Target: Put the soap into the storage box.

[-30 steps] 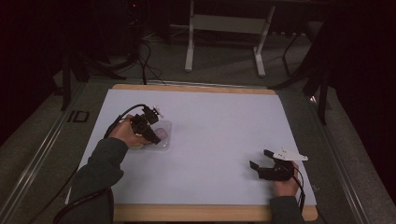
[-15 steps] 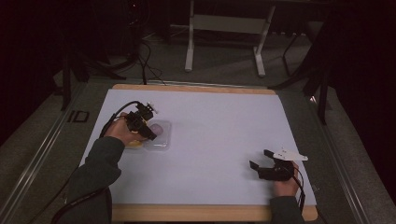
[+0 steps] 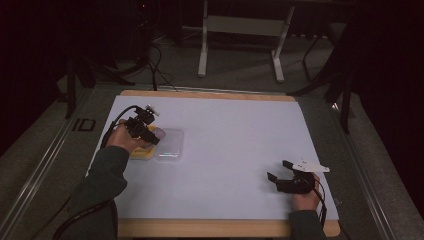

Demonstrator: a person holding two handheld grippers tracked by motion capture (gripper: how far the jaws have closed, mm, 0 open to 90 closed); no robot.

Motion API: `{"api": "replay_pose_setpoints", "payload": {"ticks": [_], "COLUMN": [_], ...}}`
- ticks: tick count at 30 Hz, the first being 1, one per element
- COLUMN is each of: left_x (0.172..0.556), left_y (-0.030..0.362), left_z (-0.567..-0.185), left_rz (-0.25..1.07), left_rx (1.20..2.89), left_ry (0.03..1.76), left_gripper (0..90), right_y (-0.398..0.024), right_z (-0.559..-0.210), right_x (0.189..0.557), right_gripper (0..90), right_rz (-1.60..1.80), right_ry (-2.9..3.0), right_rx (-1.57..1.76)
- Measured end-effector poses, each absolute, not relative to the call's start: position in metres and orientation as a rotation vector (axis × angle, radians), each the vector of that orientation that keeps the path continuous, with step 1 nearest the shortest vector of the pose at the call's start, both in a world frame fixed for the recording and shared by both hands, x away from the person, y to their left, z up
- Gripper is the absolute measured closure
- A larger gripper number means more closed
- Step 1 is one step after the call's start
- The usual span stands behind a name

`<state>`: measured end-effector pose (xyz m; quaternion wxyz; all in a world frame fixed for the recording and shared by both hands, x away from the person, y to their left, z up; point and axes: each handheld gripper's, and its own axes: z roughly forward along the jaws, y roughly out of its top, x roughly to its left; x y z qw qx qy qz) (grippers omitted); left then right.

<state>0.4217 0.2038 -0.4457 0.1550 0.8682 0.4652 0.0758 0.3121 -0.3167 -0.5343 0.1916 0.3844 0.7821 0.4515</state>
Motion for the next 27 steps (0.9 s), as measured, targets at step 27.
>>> {"api": "replay_pose_setpoints", "payload": {"ticks": [27], "left_x": [0.431], "left_y": [0.228], "left_z": [-0.492], "left_rz": [0.255], "left_rx": [2.316], "left_ry": [1.681], "left_gripper": [48.5], "right_y": [-0.316], "right_z": [-0.534], "right_x": [0.312], "right_gripper": [16.1], "right_rz": [1.264], "right_ry": [2.2], "right_rx": [1.076]}}
